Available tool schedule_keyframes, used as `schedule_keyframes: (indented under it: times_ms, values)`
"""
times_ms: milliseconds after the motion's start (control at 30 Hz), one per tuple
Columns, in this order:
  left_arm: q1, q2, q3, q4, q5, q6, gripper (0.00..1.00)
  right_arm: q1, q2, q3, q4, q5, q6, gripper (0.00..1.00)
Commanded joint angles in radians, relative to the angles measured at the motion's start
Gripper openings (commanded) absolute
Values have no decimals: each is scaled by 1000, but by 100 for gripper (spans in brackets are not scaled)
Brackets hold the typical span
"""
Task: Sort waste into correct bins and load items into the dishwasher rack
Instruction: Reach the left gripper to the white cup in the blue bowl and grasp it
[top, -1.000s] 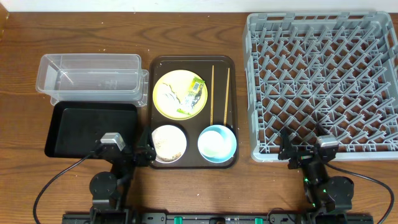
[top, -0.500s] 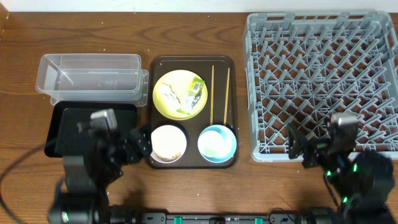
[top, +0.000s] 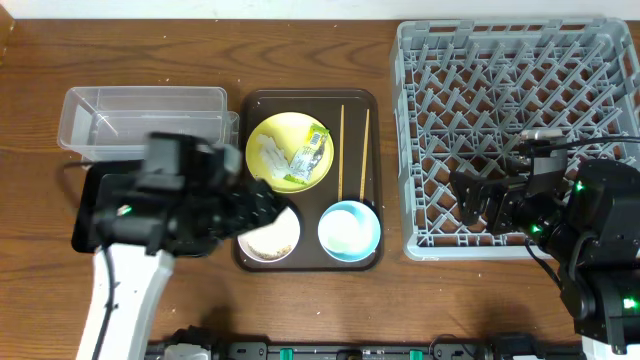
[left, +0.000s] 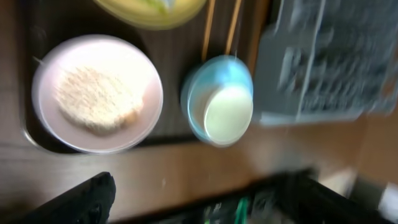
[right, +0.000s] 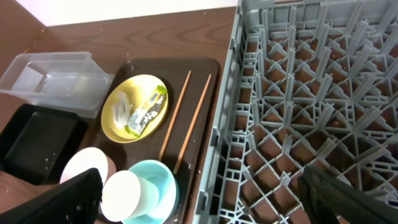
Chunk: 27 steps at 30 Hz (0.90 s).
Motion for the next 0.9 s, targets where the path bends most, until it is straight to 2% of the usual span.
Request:
schedule_keyframes:
  times_ms: [0, 200, 367, 500, 667, 700, 733, 800, 867]
  values:
    - [-148, 37, -11, -15, -120, 34, 90, 3, -2, 20, -3, 14, 72, 99]
    - [-414, 132, -98, 87, -405, 15, 86, 3, 4, 20, -40, 15, 90, 99]
    - [-486, 251, -120, 244, -467, 15, 84, 3, 19, 20, -84, 14, 90, 99]
    - [-491, 346, -119, 338, -465, 15, 75, 4, 31, 20, -103, 14, 91, 99]
    - [-491, 424, -119, 362, -421, 15, 57, 4, 32, 19, -129, 14, 90, 99]
    - [-491, 428, -119, 362, -417, 15, 47, 4, 32, 20, -130, 14, 90, 99]
    - [-491, 428, -119, 358, -417, 15, 32, 4, 32, 19, -130, 14, 90, 99]
    - [-489, 414, -105, 338, -417, 15, 15, 4, 32, 19, -130, 14, 90, 99]
    - [-488, 383, -77, 309, -418, 15, 9, 4, 32, 19, -130, 14, 90, 99]
